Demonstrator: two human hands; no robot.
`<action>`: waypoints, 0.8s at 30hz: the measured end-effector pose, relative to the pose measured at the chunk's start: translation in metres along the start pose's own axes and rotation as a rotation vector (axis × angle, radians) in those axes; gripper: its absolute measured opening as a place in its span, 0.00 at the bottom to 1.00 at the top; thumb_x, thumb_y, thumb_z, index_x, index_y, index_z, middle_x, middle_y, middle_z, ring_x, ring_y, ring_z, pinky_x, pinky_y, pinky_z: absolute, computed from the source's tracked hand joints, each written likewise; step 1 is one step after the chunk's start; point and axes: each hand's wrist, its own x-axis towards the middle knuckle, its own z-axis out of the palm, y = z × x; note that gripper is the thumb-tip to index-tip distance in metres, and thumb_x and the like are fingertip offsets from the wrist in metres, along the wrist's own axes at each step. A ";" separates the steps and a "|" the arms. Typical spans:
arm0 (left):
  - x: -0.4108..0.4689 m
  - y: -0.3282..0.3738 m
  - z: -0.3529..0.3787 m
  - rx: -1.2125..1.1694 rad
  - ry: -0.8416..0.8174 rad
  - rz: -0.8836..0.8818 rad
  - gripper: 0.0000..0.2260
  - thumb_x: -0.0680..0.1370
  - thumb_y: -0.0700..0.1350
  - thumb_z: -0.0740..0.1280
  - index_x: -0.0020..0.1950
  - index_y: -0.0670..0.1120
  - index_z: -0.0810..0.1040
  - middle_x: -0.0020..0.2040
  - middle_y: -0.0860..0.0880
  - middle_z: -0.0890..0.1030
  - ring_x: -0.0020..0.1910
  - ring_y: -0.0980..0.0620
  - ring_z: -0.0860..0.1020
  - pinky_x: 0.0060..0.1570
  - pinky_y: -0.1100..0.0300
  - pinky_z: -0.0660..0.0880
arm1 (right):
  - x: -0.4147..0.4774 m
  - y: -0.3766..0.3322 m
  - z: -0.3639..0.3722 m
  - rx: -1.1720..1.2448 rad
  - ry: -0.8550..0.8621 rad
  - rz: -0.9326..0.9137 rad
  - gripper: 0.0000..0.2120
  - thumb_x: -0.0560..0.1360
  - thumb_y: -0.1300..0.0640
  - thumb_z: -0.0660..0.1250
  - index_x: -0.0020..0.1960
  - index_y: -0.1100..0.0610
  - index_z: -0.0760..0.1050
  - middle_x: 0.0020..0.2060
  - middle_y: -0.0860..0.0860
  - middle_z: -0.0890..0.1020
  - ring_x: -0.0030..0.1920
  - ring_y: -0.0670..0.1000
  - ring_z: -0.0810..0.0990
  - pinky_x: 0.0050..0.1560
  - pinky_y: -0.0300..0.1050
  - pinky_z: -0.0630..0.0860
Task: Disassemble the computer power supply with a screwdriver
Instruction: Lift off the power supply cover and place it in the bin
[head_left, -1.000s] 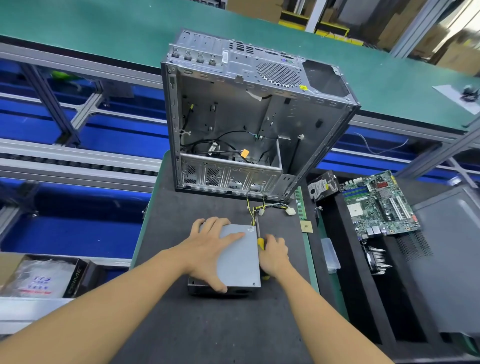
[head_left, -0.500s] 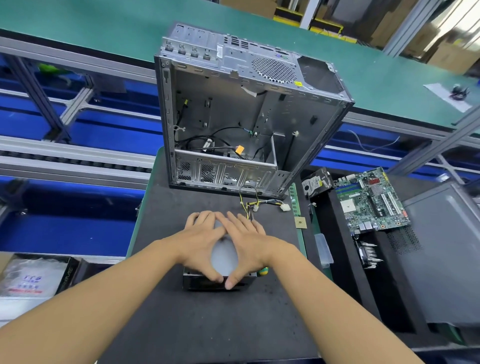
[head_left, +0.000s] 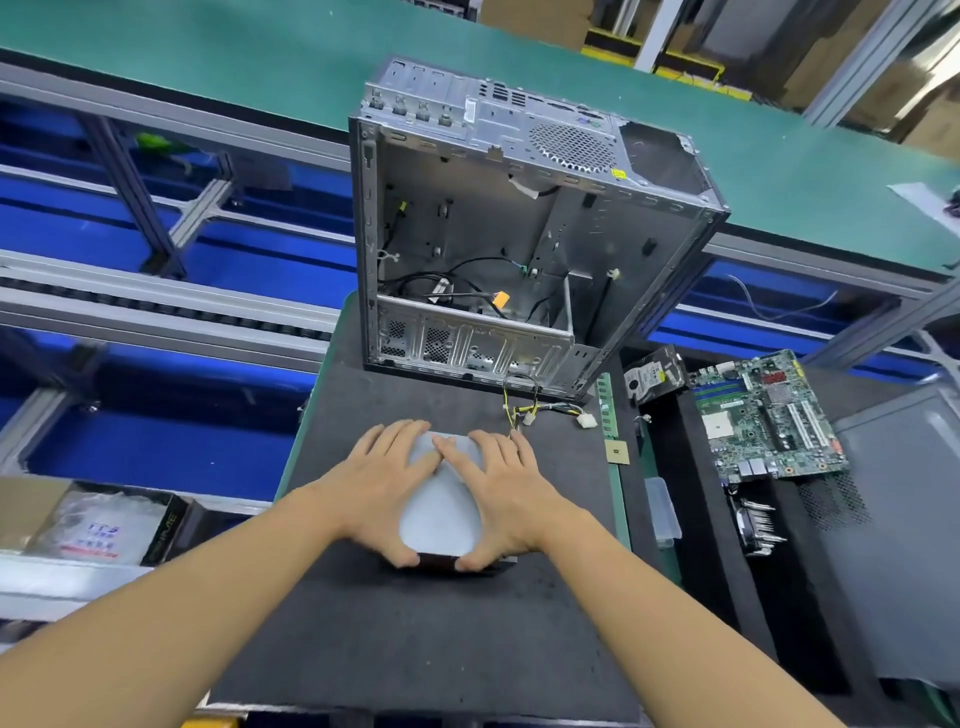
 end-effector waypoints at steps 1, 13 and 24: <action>-0.001 0.000 -0.001 0.004 -0.003 -0.009 0.58 0.58 0.73 0.68 0.79 0.47 0.48 0.78 0.42 0.47 0.78 0.42 0.44 0.77 0.46 0.47 | 0.000 0.000 -0.001 -0.003 0.001 -0.011 0.67 0.56 0.32 0.76 0.77 0.41 0.32 0.74 0.58 0.52 0.76 0.61 0.47 0.76 0.61 0.38; 0.006 0.006 -0.011 0.091 -0.039 -0.019 0.60 0.57 0.71 0.70 0.80 0.51 0.44 0.73 0.42 0.54 0.71 0.39 0.56 0.65 0.44 0.65 | 0.009 0.005 -0.001 0.003 -0.028 -0.054 0.66 0.55 0.32 0.76 0.76 0.39 0.33 0.74 0.58 0.50 0.75 0.61 0.46 0.76 0.58 0.43; -0.014 -0.029 0.018 -0.389 -0.025 -0.002 0.64 0.57 0.72 0.74 0.78 0.62 0.32 0.76 0.58 0.26 0.80 0.49 0.38 0.77 0.50 0.57 | 0.028 -0.025 -0.003 0.034 -0.069 -0.057 0.69 0.56 0.34 0.77 0.74 0.36 0.25 0.78 0.58 0.43 0.78 0.56 0.35 0.73 0.70 0.35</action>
